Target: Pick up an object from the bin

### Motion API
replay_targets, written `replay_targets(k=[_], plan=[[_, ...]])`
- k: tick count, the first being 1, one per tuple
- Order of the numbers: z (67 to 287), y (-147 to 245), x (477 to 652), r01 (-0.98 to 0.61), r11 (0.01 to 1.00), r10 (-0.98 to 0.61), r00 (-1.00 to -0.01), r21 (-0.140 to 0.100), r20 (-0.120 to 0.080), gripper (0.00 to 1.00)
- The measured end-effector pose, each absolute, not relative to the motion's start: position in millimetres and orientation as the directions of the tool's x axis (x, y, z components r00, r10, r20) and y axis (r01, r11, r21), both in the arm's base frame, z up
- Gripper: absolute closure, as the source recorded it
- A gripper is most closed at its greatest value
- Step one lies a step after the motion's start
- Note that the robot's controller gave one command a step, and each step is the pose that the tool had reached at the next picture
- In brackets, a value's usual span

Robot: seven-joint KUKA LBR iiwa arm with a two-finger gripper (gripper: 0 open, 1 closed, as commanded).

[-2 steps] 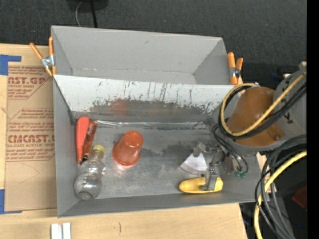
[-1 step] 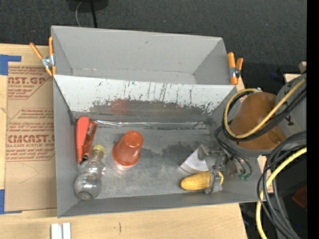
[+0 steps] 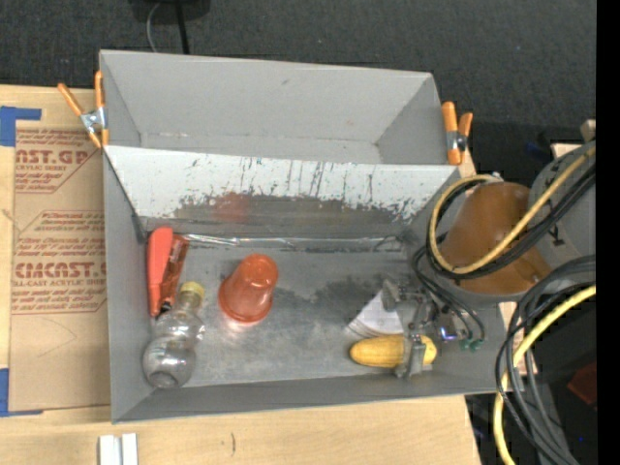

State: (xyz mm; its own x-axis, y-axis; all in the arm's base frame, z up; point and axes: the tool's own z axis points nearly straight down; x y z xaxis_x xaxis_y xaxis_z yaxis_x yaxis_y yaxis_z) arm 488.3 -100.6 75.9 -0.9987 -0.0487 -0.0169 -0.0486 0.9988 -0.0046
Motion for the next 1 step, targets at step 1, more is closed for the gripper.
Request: replay_targets(k=[1], plan=[[75.4,-86.6,486.0,-0.094,0.996,-0.094,-0.995,-0.009,-0.027,0.0]])
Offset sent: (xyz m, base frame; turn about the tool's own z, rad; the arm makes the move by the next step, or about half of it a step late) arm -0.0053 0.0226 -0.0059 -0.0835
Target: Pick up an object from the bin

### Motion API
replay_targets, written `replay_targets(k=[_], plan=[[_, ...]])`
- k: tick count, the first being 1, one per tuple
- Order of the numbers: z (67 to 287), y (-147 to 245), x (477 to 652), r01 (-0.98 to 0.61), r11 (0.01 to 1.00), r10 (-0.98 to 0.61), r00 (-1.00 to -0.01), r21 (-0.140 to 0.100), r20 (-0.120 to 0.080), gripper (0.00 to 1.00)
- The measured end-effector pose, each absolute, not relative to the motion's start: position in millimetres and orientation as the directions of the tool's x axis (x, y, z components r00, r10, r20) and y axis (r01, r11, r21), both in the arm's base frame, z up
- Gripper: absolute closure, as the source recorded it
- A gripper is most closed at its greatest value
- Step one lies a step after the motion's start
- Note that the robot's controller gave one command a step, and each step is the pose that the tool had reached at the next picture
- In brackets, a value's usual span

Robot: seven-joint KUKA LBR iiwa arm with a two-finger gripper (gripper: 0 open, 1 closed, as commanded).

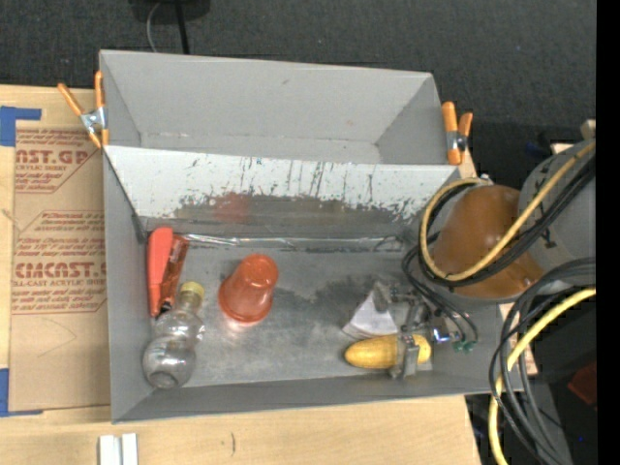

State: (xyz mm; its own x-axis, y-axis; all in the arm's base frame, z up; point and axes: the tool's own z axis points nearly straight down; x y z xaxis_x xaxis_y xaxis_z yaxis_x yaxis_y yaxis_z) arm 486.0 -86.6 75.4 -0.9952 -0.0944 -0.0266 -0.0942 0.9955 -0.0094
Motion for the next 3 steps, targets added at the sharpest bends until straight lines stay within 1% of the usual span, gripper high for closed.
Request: replay_targets(k=[1,3], plan=[[74.9,-79.8,488.8,-0.127,0.992,-0.128,-0.991,-0.013,-0.037,1.0],[74.9,-79.7,488.9,-0.127,0.992,-0.128,-0.991,-0.013,-0.038,1.0]])
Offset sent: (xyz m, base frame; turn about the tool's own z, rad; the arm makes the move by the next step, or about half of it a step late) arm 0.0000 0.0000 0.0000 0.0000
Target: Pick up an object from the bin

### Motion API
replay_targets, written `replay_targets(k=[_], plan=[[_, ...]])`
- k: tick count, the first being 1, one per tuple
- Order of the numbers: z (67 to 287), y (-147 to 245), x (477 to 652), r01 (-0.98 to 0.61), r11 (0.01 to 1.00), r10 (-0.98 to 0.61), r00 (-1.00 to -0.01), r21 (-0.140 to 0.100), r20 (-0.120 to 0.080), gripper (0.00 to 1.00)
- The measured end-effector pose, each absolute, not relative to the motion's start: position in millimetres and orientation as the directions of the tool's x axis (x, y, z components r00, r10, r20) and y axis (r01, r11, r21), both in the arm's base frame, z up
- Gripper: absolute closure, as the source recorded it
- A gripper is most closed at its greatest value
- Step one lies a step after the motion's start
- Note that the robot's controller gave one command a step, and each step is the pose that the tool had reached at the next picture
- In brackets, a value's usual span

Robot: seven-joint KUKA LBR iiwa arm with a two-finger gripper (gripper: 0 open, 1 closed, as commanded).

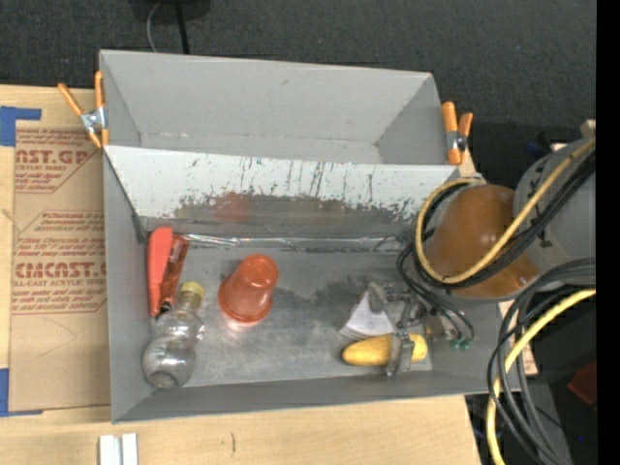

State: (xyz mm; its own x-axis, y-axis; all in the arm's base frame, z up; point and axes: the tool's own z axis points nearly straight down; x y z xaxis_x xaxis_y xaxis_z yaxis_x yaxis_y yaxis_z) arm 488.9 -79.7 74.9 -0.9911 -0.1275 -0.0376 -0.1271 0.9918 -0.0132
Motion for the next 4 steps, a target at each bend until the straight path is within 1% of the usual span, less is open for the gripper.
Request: replay_targets(k=[4], plan=[[74.9,-79.8,488.9,-0.127,0.992,-0.128,-0.991,-0.013,-0.038,1.0]])
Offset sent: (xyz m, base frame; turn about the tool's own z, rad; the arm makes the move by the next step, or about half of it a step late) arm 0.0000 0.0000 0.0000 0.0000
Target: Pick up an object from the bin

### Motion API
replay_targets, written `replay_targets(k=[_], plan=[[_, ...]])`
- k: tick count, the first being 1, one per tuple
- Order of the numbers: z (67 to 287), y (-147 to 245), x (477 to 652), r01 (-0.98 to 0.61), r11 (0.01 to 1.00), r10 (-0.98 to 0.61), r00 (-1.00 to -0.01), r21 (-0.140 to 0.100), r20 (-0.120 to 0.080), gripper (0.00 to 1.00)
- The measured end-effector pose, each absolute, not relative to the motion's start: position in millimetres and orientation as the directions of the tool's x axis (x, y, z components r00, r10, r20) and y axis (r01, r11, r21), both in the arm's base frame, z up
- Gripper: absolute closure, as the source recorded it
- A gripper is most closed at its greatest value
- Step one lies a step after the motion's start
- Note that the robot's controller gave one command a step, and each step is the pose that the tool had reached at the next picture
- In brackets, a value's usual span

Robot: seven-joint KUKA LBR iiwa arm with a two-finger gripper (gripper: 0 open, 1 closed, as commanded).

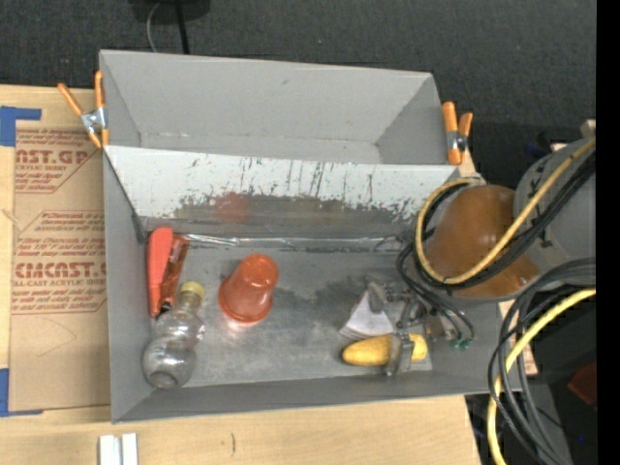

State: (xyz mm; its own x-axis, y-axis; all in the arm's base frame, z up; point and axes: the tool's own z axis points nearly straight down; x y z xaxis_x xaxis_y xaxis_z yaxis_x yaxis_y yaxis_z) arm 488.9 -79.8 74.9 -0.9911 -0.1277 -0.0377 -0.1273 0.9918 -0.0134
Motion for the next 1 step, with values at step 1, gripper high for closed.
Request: replay_targets(k=[1], plan=[[74.9,-79.8,488.9,-0.127,0.992,-0.128,-0.991,-0.013,-0.038,1.0]])
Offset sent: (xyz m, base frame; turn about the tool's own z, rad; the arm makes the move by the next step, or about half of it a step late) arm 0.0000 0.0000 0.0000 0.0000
